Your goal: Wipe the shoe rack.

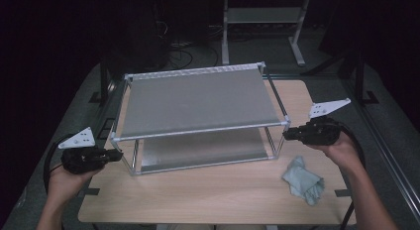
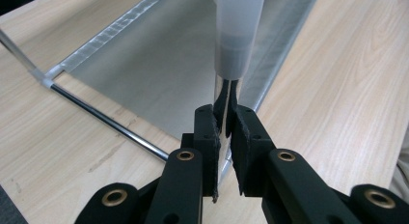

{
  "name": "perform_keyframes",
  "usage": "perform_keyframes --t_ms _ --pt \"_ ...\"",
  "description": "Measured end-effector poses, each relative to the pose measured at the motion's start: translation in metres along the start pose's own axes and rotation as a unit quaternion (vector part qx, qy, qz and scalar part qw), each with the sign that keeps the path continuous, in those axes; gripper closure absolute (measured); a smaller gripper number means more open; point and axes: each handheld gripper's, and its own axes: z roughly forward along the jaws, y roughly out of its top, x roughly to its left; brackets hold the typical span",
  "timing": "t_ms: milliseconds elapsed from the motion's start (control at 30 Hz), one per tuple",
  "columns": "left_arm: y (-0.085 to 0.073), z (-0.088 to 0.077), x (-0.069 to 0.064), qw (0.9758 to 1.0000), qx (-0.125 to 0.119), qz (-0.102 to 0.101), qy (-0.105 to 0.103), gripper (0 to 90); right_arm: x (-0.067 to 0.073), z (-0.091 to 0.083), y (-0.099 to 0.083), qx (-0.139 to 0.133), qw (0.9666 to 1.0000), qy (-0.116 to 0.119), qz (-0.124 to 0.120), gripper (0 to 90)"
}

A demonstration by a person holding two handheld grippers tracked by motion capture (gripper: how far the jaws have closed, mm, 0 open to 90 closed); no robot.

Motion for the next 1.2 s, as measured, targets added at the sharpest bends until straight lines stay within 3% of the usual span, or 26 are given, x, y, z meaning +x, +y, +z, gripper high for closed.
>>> perform_keyframes --t_ms 267,833,1067,1200 --pt "0.004 0.003 0.006 1.0000 0.005 -0.002 0.007 80.9 0.004 -0.003 -0.009 -0.015 0.9997 0.018 0.000 78.9" --pt "0.018 0.016 0.035 0.9995 0.018 -0.022 0.016 80.9 0.017 -0.006 -0.009 0.000 0.9991 0.036 -0.023 79.3" --pt "0.013 0.014 0.034 0.9994 0.006 -0.032 0.009 77.9 0.019 -0.005 -0.008 0.002 0.9990 0.030 -0.032 78.8" --pt "0.007 0.010 0.034 0.9992 0.001 -0.039 0.008 80.6 0.020 -0.003 -0.007 0.003 0.9990 0.028 -0.036 78.4"
